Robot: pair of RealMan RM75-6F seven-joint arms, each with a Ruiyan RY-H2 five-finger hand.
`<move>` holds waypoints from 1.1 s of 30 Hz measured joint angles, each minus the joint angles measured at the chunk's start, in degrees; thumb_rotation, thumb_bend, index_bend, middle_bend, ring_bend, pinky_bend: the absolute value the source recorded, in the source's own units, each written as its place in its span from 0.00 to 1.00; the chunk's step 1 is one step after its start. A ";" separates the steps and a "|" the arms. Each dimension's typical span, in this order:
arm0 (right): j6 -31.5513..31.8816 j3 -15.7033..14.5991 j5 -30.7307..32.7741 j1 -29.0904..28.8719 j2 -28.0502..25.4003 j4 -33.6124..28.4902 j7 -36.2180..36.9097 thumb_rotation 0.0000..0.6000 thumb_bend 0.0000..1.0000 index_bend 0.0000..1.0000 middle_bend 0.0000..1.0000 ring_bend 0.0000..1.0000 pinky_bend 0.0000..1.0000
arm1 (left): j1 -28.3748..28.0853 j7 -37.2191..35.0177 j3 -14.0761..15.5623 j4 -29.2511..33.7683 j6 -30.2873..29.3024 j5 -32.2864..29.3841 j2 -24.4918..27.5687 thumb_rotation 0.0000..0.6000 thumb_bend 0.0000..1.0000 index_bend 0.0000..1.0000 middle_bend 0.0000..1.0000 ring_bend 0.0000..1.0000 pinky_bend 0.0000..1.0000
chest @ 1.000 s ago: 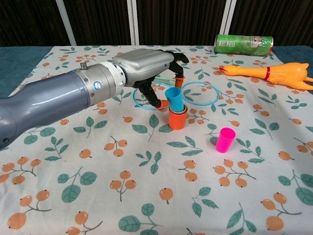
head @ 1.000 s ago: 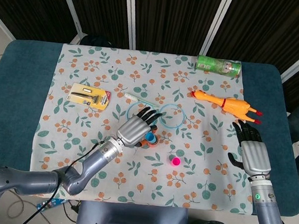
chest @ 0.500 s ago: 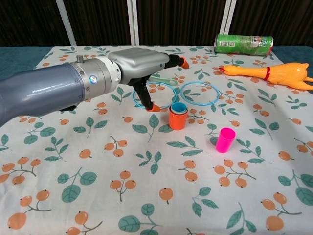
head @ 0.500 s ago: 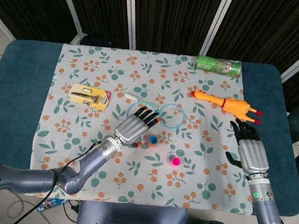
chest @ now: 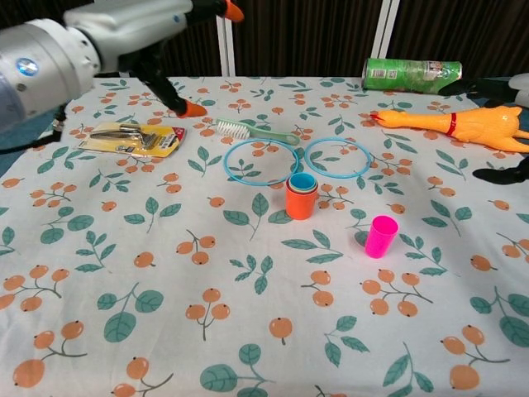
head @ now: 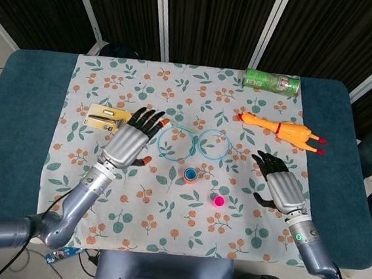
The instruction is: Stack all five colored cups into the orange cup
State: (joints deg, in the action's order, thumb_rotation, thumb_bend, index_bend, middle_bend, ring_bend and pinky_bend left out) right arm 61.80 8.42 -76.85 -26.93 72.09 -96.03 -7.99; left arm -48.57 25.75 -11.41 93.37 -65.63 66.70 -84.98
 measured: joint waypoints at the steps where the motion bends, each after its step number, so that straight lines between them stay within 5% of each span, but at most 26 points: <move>1: 0.07 -0.18 -0.57 -0.20 0.40 0.34 -0.69 1.00 0.39 0.04 0.00 0.00 0.10 | 0.81 -0.41 0.30 0.70 -0.62 0.54 1.17 1.00 0.16 0.07 0.00 0.00 0.00; 15: -0.38 -3.33 -4.74 -1.82 3.81 -0.16 -5.44 1.00 0.39 0.11 0.00 0.00 0.11 | 16.80 -16.05 9.40 4.75 -11.25 12.04 18.03 1.00 0.16 0.08 0.00 0.00 0.00; 33: -1.88 -4.14 -3.16 -3.08 8.62 0.10 -8.10 1.00 0.39 0.25 0.00 0.00 0.11 | 29.46 -30.37 14.14 -14.00 -17.65 15.56 10.68 1.00 0.16 0.08 0.00 0.00 0.00</move>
State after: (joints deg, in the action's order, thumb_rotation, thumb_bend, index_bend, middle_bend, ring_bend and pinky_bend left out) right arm 59.92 4.27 -80.02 -30.01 80.72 -95.93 -16.09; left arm -19.11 -4.62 2.73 79.37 -83.28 82.26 -74.31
